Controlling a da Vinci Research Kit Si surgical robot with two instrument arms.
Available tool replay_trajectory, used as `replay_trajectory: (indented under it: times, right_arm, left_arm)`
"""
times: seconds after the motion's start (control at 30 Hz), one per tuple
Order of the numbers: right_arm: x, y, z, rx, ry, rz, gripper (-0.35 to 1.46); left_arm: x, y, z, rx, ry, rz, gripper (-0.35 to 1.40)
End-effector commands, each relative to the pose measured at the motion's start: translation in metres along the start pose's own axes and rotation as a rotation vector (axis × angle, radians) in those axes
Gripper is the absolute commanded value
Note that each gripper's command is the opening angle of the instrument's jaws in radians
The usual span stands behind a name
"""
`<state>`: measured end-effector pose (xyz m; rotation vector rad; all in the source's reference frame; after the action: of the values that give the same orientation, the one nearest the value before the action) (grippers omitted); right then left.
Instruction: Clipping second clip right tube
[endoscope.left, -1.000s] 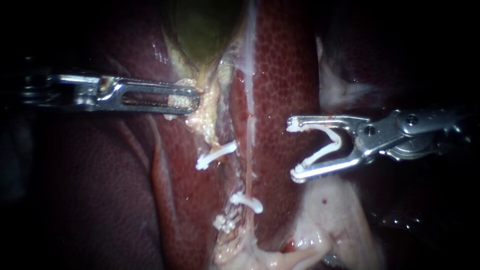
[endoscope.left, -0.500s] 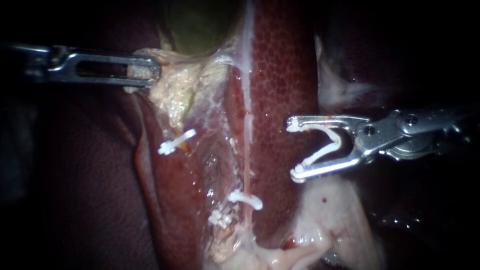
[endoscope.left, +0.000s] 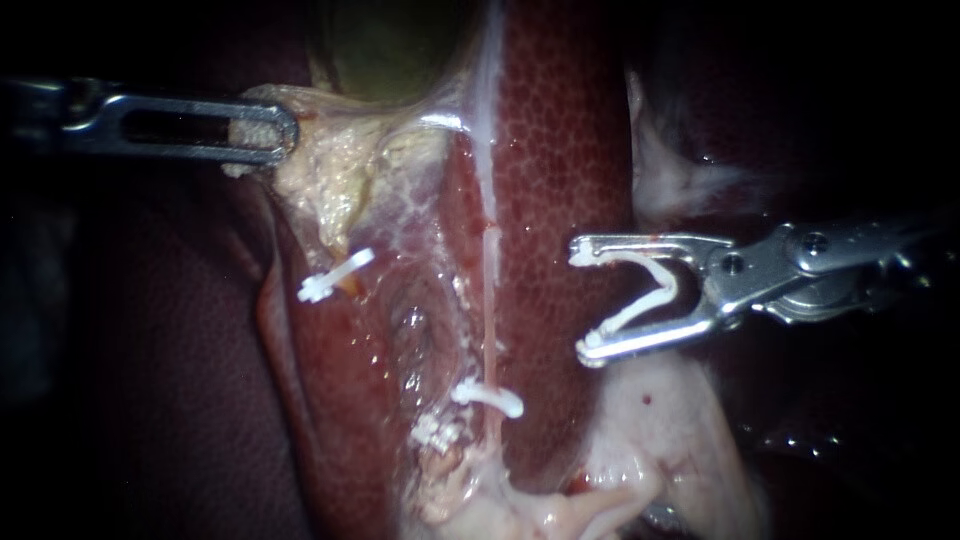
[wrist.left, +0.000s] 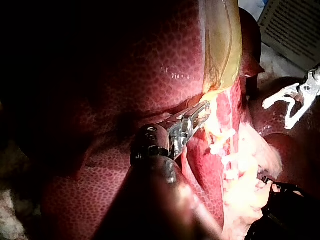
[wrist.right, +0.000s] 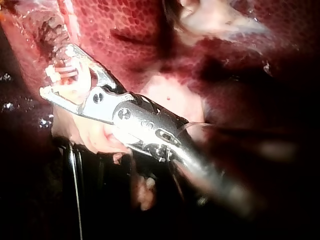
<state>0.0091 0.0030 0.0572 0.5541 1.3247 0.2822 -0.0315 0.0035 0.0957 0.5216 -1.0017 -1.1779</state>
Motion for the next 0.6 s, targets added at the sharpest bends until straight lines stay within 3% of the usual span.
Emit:
replay_trajectory:
  times: [0.03,0.2,0.4,0.6]
  right_arm:
    - [-0.0008,-0.0001,0.0005,0.002,-0.012,0.013,0.60]
    - [-0.0056,0.0009,0.0031,-0.003,-0.075,0.059,0.60]
    - [-0.0109,0.0023,0.0052,0.000,-0.117,0.112,0.60]
    - [-0.0136,0.0028,0.0074,0.009,-0.122,0.150,0.60]
  left_arm:
    - [0.0001,0.0000,0.0001,0.000,0.000,0.000,-0.35]
    - [0.0002,0.0000,0.0002,-0.001,0.000,0.001,-0.35]
    - [0.0003,0.0000,0.0002,-0.002,-0.001,0.001,-0.35]
    - [0.0004,0.0000,0.0002,-0.002,-0.001,0.002,-0.35]
